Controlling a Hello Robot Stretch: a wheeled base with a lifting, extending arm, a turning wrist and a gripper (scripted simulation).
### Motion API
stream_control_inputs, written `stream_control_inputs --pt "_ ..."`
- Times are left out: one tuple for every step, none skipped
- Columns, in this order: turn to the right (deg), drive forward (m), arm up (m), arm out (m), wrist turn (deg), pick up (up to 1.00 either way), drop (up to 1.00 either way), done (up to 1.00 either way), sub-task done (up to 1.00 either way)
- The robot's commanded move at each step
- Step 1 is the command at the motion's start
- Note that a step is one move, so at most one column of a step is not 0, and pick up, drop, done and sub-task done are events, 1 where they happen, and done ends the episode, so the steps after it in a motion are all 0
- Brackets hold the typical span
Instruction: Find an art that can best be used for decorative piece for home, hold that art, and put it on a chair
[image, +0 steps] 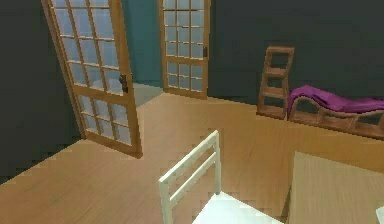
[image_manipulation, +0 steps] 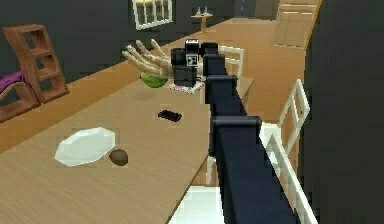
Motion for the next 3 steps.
stream_control_inputs --pt "0.0 0.0 0.0 0.0 -45.0 0.0 0.0 0.0 0.0" --pt "0.0 0.0 0.0 0.0 -45.0 0.0 0.0 0.0 0.0" --pt "0.0 0.0 0.0 0.0 -45.0 0.0 0.0 0.0 0.0"
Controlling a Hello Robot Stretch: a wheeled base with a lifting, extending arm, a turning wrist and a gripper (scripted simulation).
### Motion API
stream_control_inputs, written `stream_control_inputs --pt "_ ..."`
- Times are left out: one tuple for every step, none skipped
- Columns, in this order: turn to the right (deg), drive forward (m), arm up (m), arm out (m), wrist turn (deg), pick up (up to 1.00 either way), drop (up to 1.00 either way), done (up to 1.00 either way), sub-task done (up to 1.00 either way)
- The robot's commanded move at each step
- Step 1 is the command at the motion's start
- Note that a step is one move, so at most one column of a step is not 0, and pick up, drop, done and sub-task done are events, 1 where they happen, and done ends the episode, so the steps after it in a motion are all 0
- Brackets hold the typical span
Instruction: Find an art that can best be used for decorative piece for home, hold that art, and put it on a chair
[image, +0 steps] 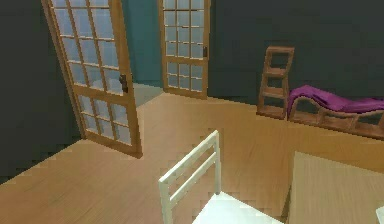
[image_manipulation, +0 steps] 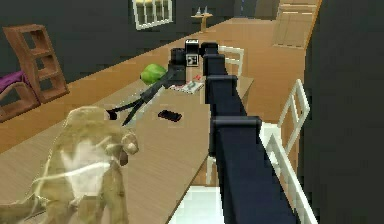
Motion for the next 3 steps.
stream_control_inputs --pt "0.0 0.0 0.0 0.0 -12.0 0.0 0.0 0.0 0.0" --pt "0.0 0.0 0.0 -0.42 0.0 0.0 0.0 0.0 0.0" --pt "-45.0 0.0 0.0 0.0 0.0 0.0 0.0 0.0 0.0"
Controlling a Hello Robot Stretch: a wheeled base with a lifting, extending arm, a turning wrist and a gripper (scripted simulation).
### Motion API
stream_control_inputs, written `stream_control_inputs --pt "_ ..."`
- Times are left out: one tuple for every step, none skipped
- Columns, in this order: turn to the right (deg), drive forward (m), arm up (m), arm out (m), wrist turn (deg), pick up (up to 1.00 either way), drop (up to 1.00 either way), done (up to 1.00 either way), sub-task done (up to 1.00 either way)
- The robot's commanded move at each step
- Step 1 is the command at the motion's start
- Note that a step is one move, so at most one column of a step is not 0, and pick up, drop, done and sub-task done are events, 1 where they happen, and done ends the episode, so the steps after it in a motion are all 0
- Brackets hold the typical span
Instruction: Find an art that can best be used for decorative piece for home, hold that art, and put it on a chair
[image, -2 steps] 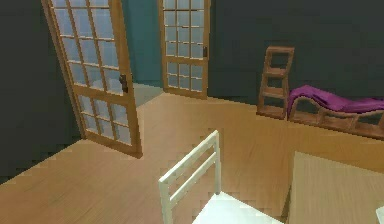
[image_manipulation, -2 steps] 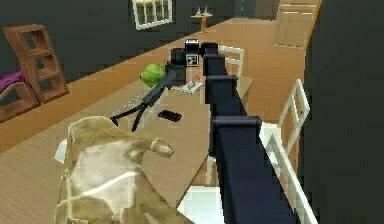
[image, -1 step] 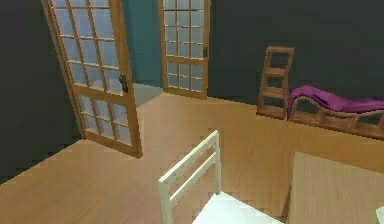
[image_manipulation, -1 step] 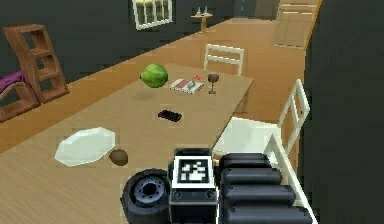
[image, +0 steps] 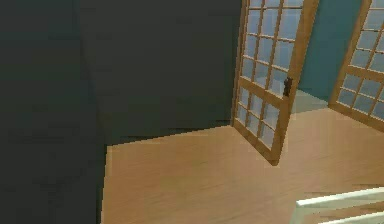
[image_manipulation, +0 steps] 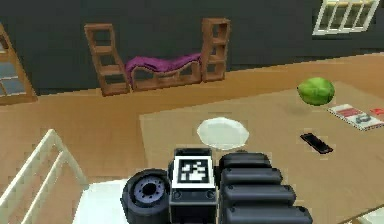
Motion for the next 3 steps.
stream_control_inputs --pt "-15.0 0.0 0.0 0.0 0.0 0.0 0.0 0.0 0.0" --pt "0.0 0.1 0.0 0.0 0.0 0.0 0.0 0.0 0.0" --pt "18.0 0.0 0.0 0.0 0.0 0.0 0.0 0.0 0.0"
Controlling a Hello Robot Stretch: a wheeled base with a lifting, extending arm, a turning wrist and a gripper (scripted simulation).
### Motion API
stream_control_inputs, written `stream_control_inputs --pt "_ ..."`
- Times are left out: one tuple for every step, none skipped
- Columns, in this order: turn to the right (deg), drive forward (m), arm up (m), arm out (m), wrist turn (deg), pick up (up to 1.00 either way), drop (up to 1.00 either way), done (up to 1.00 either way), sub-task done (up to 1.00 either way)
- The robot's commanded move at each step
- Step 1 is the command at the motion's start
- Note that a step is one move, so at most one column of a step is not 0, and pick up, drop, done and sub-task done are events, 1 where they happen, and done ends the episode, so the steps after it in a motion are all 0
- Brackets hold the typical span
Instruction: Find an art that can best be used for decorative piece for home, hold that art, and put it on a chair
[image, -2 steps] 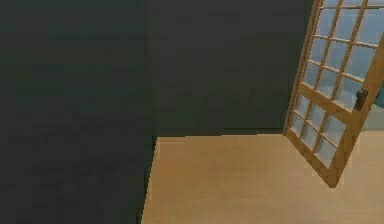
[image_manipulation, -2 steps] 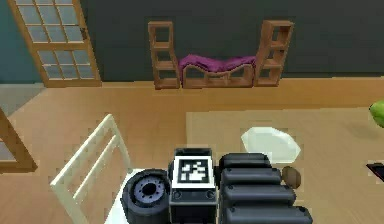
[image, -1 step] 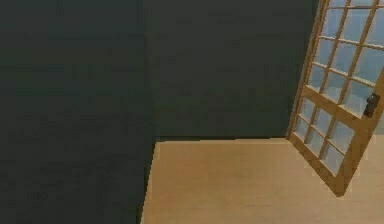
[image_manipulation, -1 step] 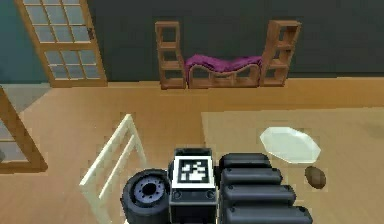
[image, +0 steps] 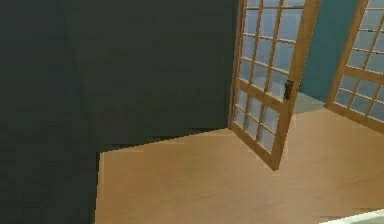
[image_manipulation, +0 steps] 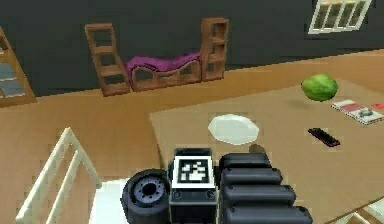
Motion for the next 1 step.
stream_control_inputs --pt "3.0 0.0 0.0 0.0 0.0 0.0 0.0 0.0 0.0"
